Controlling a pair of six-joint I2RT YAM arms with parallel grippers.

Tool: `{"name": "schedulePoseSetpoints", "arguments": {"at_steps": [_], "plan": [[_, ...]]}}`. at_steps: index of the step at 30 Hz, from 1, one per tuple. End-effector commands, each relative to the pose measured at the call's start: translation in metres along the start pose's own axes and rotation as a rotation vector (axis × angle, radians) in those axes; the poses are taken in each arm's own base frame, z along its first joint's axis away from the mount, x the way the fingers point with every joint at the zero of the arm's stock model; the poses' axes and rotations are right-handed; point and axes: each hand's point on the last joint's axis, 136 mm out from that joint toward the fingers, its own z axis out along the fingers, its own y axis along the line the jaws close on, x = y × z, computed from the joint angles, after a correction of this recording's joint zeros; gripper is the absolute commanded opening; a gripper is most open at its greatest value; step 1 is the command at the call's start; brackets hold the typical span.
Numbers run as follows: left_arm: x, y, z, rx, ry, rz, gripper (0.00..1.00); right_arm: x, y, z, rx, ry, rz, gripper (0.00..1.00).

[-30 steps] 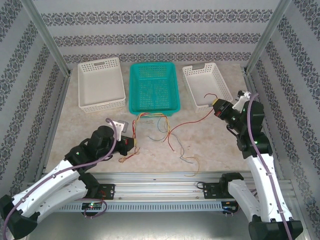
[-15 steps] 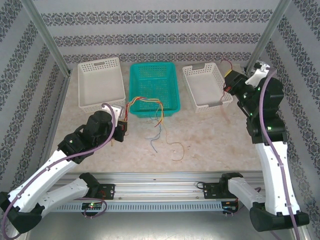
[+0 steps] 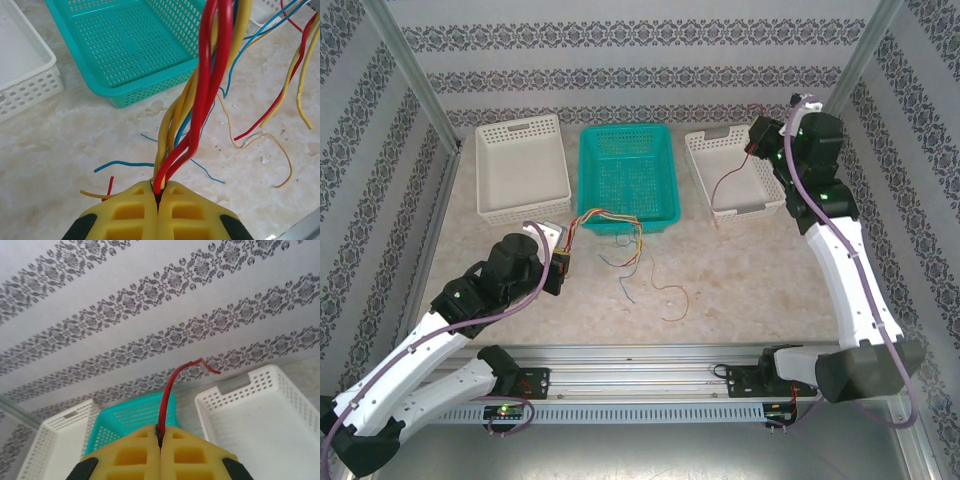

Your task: Untangle the cables

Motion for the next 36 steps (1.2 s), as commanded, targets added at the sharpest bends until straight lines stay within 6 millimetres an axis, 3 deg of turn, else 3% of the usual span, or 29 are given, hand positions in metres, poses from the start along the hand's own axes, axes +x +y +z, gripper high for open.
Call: {"name": "schedulePoseSetpoints", "arguments": {"at_steps": [1, 11, 17, 23, 26, 31, 36], "plan": [[-0.003, -0.003, -0.002, 0.026, -0.029, 0.019, 0.0, -0.039, 0.014, 0.003, -0.009, -0.146, -0.094, 0.0], [0.001, -0.004, -0.003, 0.038, -0.024, 0.033, 0.0, 0.0, -0.023, 0.077, 0.044, -0.058, -0.195, 0.0], [0.0, -0.005, -0.004, 0.04, -0.022, 0.038, 0.0, 0.033, -0.059, 0.114, 0.091, 0.025, -0.185, 0.0], [0.0, -0.005, -0.005, 0.045, -0.026, 0.039, 0.0, 0.069, -0.082, 0.135, 0.136, 0.092, -0.172, 0.0], [0.0, -0.006, -0.005, 0.051, -0.024, 0.039, 0.0, 0.1, -0.094, 0.142, 0.156, 0.159, -0.148, 0.0], [0.001, -0.007, -0.005, 0.052, -0.023, 0.041, 0.0, 0.152, -0.125, 0.143, 0.289, 0.224, -0.119, 0.0], [0.001, -0.007, -0.005, 0.056, -0.021, 0.043, 0.0, 0.186, -0.139, 0.14, 0.34, 0.297, -0.026, 0.0]]}}
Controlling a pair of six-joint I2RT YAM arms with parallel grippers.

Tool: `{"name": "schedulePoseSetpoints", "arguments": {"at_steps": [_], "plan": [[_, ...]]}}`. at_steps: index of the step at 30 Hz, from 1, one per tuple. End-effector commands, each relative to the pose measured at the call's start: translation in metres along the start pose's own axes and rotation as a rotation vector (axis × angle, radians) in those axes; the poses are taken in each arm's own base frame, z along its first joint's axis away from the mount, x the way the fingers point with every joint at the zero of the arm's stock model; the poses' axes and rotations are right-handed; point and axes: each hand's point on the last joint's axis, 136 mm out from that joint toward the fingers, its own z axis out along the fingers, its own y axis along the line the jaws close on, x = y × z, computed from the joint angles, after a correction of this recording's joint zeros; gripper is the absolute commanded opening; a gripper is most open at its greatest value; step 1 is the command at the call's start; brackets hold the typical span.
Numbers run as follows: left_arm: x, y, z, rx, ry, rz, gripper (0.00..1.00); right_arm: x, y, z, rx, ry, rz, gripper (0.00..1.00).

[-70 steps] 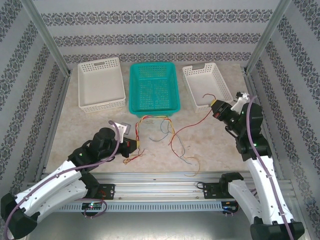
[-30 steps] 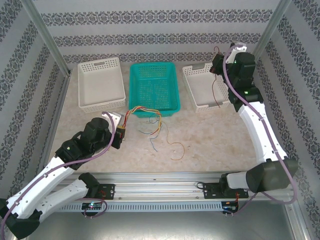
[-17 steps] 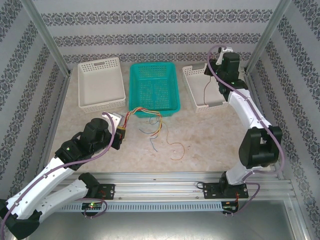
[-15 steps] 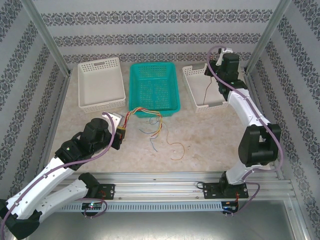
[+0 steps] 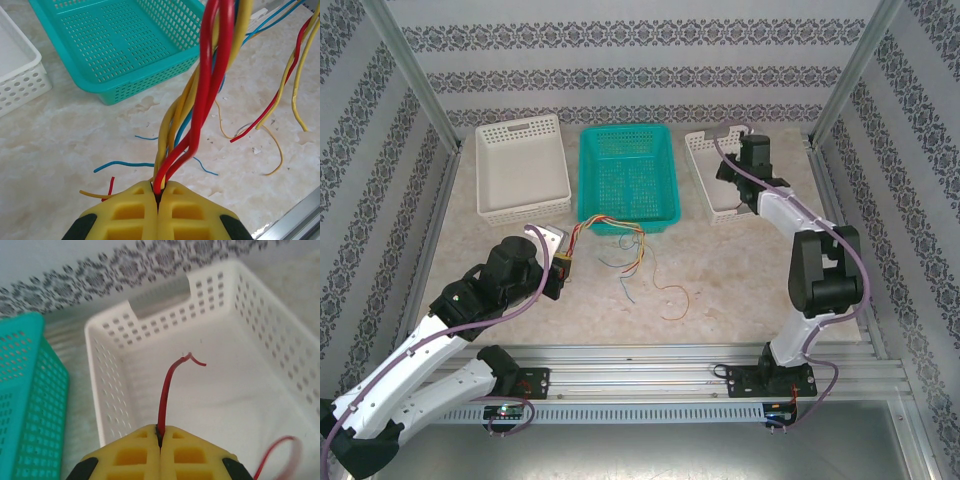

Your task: Untangle the cables

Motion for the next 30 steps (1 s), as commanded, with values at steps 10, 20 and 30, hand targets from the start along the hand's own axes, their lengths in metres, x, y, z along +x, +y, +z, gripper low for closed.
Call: {"name": "schedulePoseSetpoints", "arguments": {"at_steps": [10, 20, 30], "plan": [[-0.004, 0.0, -0.003, 0.006, -0.022, 0.019, 0.0, 0.034, -0.023, 0.022, 0.114, 0.168, 0.157, 0.01], [-0.004, 0.0, -0.001, 0.007, -0.016, 0.02, 0.0, -0.006, -0.009, -0.013, 0.076, 0.094, 0.168, 0.36], [-0.001, -0.005, 0.004, 0.028, 0.008, 0.013, 0.0, -0.043, 0.074, -0.117, -0.207, -0.057, 0.107, 0.55]]}}
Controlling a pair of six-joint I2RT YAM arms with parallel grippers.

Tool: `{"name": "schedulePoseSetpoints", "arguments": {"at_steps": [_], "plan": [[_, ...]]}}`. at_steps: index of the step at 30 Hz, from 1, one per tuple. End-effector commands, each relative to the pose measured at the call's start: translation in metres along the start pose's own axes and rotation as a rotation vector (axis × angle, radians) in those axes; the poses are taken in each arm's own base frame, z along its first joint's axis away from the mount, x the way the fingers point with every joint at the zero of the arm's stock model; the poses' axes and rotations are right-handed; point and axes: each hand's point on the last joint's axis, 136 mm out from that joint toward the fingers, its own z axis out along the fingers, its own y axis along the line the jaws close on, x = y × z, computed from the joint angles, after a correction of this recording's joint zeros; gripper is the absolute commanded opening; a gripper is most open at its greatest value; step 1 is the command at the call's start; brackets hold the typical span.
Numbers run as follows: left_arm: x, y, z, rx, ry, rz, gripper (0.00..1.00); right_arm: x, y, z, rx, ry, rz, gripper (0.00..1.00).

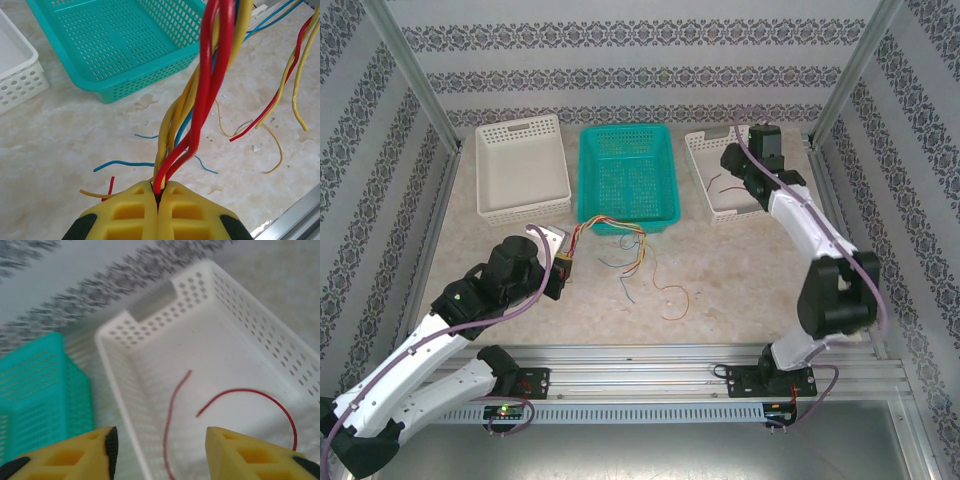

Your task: Untangle the cables

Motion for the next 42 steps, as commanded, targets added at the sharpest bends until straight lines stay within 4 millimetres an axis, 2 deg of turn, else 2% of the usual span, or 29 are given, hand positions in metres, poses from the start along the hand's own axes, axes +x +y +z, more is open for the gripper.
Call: {"name": "schedulePoseSetpoints", "arguments": {"at_steps": [1, 4, 7, 10, 13, 17, 19, 26, 29, 32, 35, 36, 39, 42], "plan": [[-0.004, -0.005, 0.001, 0.031, -0.003, 0.006, 0.0, 0.004, 0.074, -0.06, -0.291, -0.019, -0.053, 0.57], [-0.01, -0.011, 0.001, 0.062, -0.01, -0.019, 0.0, 0.041, 0.125, -0.108, -0.542, 0.052, -0.098, 0.61], [-0.021, -0.022, 0.0, 0.123, -0.035, -0.071, 0.0, 0.079, 0.157, -0.157, -0.742, 0.083, -0.128, 0.63], [-0.028, -0.034, 0.004, 0.191, -0.048, -0.146, 0.0, 0.116, 0.178, -0.2, -0.92, 0.137, -0.152, 0.64], [-0.029, -0.047, 0.013, 0.266, -0.035, -0.234, 0.0, 0.145, 0.189, -0.232, -1.038, 0.187, -0.17, 0.64], [-0.031, -0.056, 0.024, 0.321, -0.037, -0.317, 0.0, 0.176, 0.197, -0.253, -1.11, 0.226, -0.203, 0.62], [-0.034, -0.058, 0.026, 0.334, -0.049, -0.34, 0.0, 0.187, 0.198, -0.253, -1.116, 0.236, -0.217, 0.6], [-0.037, -0.069, 0.039, 0.398, -0.05, -0.398, 0.0, 0.209, 0.208, -0.232, -1.096, 0.256, -0.209, 0.57], [-0.037, -0.07, 0.043, 0.4, -0.061, -0.401, 0.0, 0.21, 0.216, -0.226, -1.099, 0.26, -0.201, 0.55], [-0.036, -0.071, 0.047, 0.398, -0.052, -0.399, 0.0, 0.205, 0.222, -0.232, -1.119, 0.236, -0.217, 0.55], [-0.037, -0.074, 0.051, 0.409, -0.047, -0.398, 0.0, 0.205, 0.22, -0.221, -1.051, 0.212, -0.24, 0.5], [-0.037, -0.073, 0.051, 0.404, -0.045, -0.394, 0.0, 0.204, 0.216, -0.217, -1.015, 0.207, -0.25, 0.49], [-0.038, -0.065, 0.049, 0.346, -0.044, -0.366, 0.0, 0.192, 0.186, -0.199, -0.807, 0.139, -0.305, 0.5], [-0.033, -0.053, 0.049, 0.269, -0.032, -0.352, 0.0, 0.168, 0.143, -0.189, -0.576, 0.019, -0.37, 0.61]]}}
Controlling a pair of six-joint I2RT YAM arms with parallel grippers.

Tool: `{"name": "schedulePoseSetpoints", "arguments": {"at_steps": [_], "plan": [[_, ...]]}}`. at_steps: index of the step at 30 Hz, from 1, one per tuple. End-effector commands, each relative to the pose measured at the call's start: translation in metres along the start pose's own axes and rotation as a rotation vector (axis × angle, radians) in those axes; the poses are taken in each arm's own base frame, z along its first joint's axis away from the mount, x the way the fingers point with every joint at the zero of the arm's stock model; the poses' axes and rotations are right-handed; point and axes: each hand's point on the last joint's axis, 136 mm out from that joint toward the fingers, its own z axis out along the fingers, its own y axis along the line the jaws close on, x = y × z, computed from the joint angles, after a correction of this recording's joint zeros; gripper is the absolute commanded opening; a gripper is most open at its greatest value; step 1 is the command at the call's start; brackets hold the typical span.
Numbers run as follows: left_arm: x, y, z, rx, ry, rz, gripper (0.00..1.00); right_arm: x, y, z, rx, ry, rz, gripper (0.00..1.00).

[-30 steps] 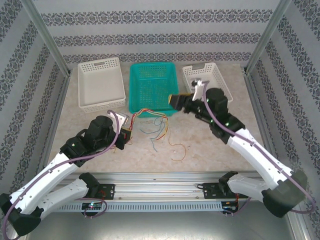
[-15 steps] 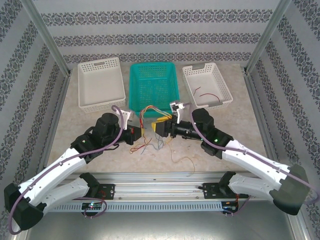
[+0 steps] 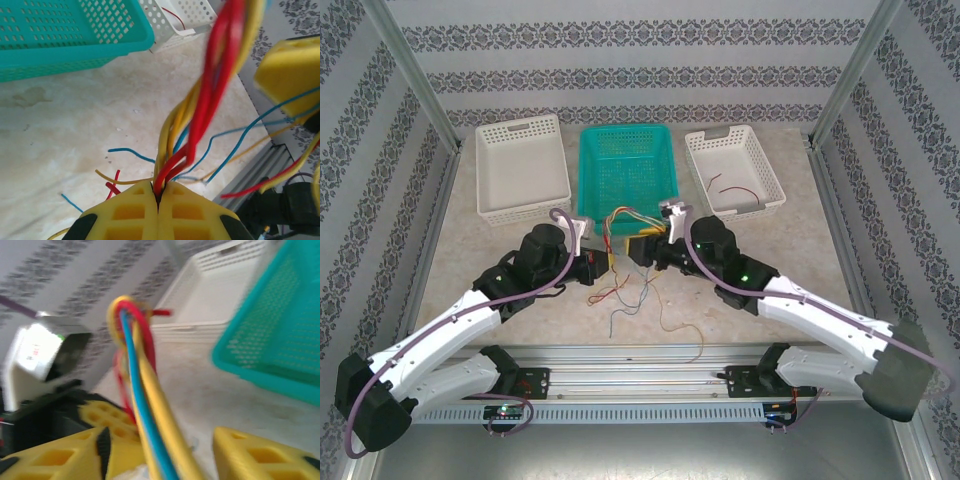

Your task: Untangle the cables

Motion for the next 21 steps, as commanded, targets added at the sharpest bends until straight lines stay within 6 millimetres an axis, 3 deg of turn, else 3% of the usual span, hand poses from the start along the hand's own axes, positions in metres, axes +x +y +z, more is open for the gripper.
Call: {"name": "schedulePoseSetpoints", "arguments": {"at_steps": [1, 3, 7, 11, 13, 16, 21], "plan": [[-0.017, -0.001, -0.011, -0.05, -0.054, 0.045, 0.0, -0.023, -0.048, -0.039, 0.323, -0.09, -0.121, 0.64], [-0.017, 0.005, -0.01, -0.084, -0.053, 0.038, 0.0, -0.029, -0.059, -0.057, 0.378, -0.111, -0.136, 0.68], [-0.018, 0.018, -0.002, -0.155, -0.041, 0.012, 0.0, -0.045, -0.064, -0.089, 0.383, -0.17, -0.141, 0.77], [-0.022, 0.017, 0.006, -0.164, -0.024, -0.003, 0.0, -0.061, -0.043, -0.114, 0.252, -0.214, -0.102, 0.8], [-0.025, 0.012, 0.009, -0.144, -0.026, -0.007, 0.0, -0.061, -0.026, -0.112, 0.147, -0.185, -0.073, 0.79], [-0.028, 0.001, 0.015, -0.089, -0.017, -0.011, 0.0, -0.05, 0.003, -0.091, -0.035, -0.087, -0.041, 0.76], [-0.026, -0.017, 0.021, 0.002, -0.009, -0.005, 0.0, -0.034, 0.018, -0.051, -0.131, -0.035, 0.012, 0.72]]}}
